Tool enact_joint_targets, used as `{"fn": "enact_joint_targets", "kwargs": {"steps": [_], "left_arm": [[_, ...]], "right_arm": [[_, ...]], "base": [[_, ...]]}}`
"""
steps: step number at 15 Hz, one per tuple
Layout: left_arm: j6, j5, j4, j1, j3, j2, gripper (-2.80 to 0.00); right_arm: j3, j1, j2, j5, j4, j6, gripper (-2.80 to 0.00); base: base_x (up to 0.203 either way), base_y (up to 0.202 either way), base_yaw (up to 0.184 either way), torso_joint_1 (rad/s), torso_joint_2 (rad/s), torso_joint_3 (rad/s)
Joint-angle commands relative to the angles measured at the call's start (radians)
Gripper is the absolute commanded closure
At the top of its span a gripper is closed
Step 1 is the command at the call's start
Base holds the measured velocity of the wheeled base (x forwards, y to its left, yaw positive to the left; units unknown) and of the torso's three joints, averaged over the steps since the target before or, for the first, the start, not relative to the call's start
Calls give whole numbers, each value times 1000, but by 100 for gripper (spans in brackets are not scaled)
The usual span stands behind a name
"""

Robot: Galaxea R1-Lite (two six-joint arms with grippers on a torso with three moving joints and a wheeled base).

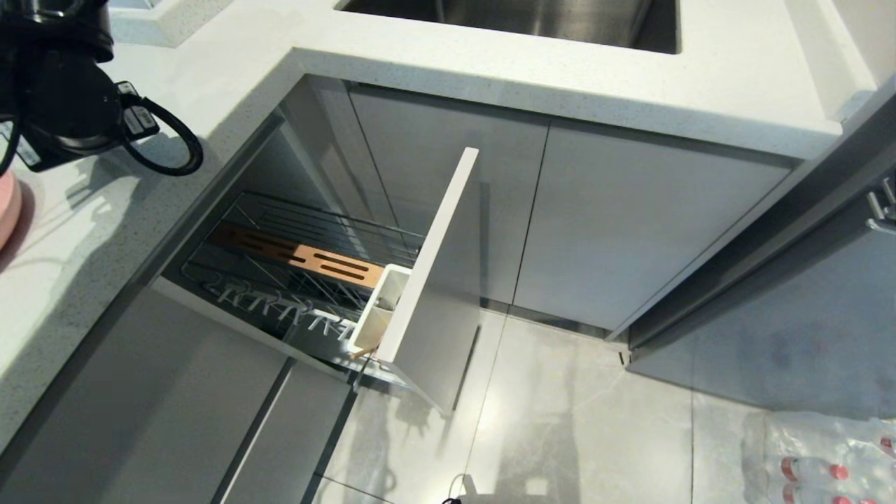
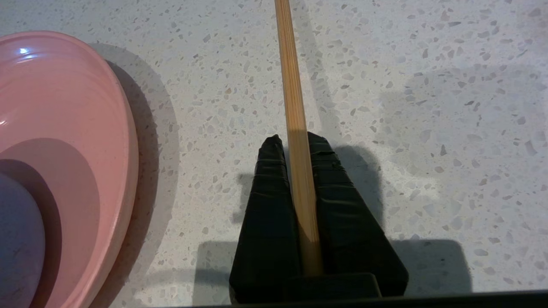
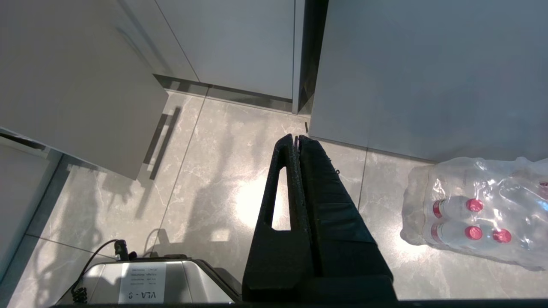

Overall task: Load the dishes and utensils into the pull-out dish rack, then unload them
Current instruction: Take the chopsticks out of the cupboard

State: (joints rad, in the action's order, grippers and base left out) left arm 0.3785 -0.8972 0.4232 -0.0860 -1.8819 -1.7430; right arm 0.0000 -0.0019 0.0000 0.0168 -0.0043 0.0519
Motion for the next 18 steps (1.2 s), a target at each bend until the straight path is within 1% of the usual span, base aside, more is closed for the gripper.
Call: {"fn": "enact_joint_targets", "kwargs": {"steps": [1, 5, 6, 11, 15, 17, 18], "left_arm": [[2, -6, 3, 0, 1, -6, 0], [-3, -6, 8, 1, 8, -4, 0], [-1, -6, 6, 0, 7, -1, -280], [-1, -6, 6, 0, 8, 15, -280], [-3, 0, 11, -8, 21, 100, -280], [-4, 14, 13, -11, 22, 183, 0], [-6, 22, 15, -13, 22, 223, 0]], "right_arm": [[0, -1, 0, 0, 0, 0, 0], [0, -1, 1, 0, 0, 0, 0], [0, -1, 1, 0, 0, 0, 0], [0, -1, 2, 0, 0, 0, 0], [0, 0, 2, 0, 0, 0, 0], [0, 0, 0, 0, 0, 0, 0], [0, 0, 0, 0, 0, 0, 0]], "base": [[0, 0, 0, 0, 0, 0], [0, 0, 0, 0, 0, 0], [0, 0, 0, 0, 0, 0], [0, 0, 0, 0, 0, 0], [0, 0, 0, 0, 0, 0], [0, 0, 0, 0, 0, 0], [0, 0, 0, 0, 0, 0]]}}
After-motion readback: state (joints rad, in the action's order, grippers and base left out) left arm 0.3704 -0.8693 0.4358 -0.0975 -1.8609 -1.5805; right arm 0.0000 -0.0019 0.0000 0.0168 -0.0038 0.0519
